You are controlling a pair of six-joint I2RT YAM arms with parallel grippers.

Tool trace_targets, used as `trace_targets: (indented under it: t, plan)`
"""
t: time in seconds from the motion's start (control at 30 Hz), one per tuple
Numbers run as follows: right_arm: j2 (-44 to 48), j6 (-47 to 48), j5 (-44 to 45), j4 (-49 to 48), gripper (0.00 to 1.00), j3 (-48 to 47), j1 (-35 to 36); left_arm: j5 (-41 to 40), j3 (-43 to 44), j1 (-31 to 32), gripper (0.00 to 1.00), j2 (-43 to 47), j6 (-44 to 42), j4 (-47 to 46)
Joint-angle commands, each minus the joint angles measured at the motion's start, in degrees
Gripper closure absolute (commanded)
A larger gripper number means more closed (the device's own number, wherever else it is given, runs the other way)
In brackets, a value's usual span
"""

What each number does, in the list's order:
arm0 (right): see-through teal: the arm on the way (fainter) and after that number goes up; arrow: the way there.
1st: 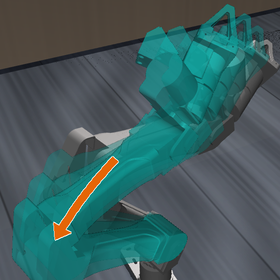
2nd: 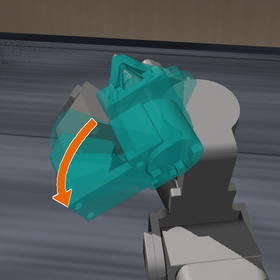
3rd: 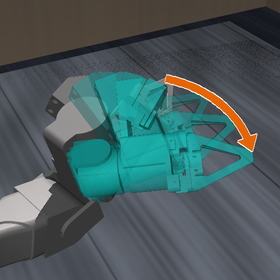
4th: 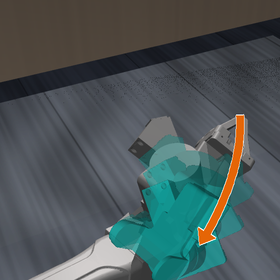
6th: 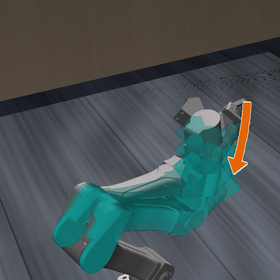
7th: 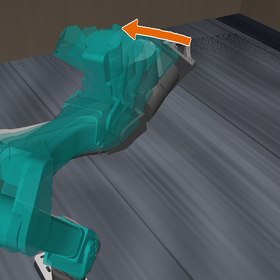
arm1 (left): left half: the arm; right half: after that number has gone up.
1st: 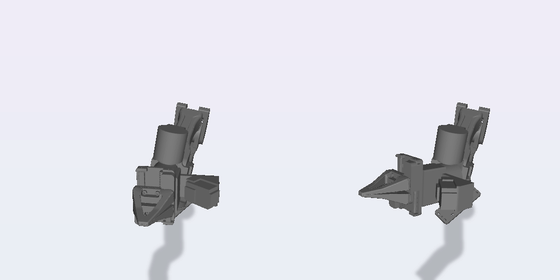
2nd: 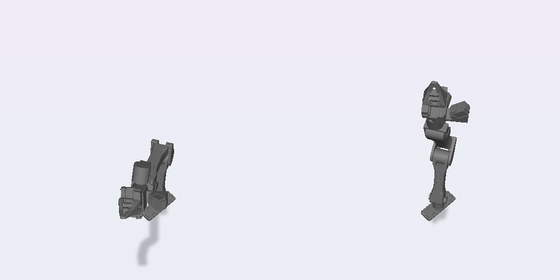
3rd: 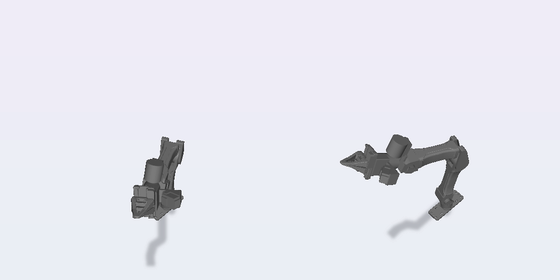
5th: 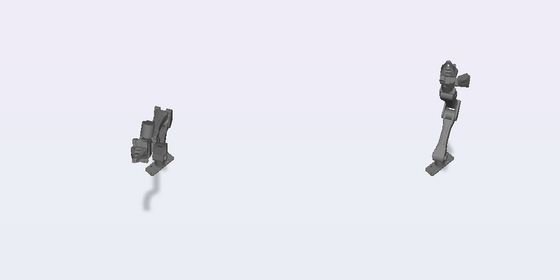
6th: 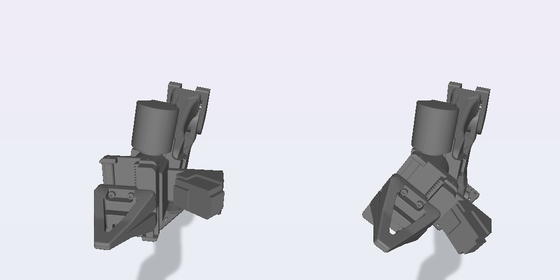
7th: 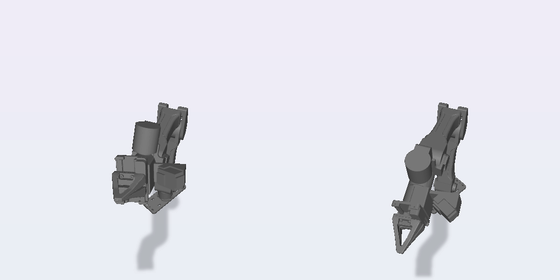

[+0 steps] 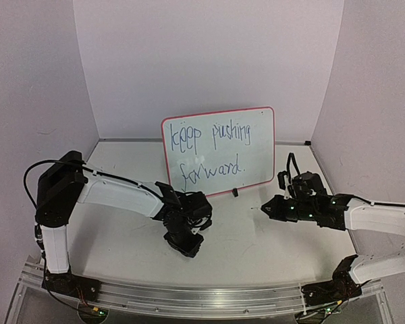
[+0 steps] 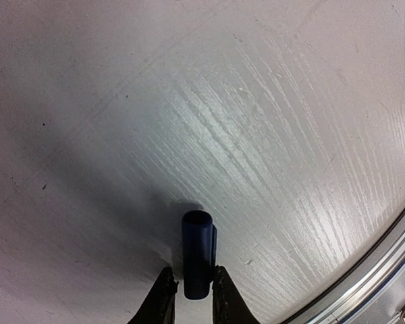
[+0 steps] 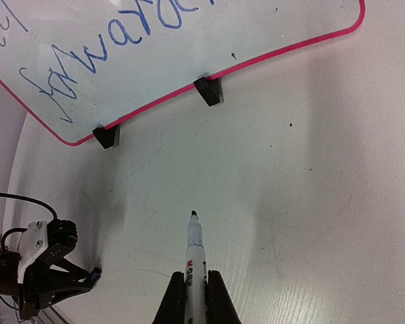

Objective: Write a sentence on the whiteboard
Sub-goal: Pick up the pen cap from the center of the board.

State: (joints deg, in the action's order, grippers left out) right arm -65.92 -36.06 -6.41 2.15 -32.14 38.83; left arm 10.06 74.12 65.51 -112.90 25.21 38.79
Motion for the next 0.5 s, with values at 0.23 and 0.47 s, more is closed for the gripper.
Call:
trace_targets:
  t: [0.23,0.47]
  plan:
    - [-0.6,0.9,-0.9,-1.7,1.0,-2.0,0.3,-3.6,0.1,2.4,0.86,-2.2,-0.9,3.2]
    - [0.0,7.3,-14.4,-0.8,1.0,-3.0,-0.4,-5.2,-2.7,2.5,1.0,-0.1,-1.4,-0.2]
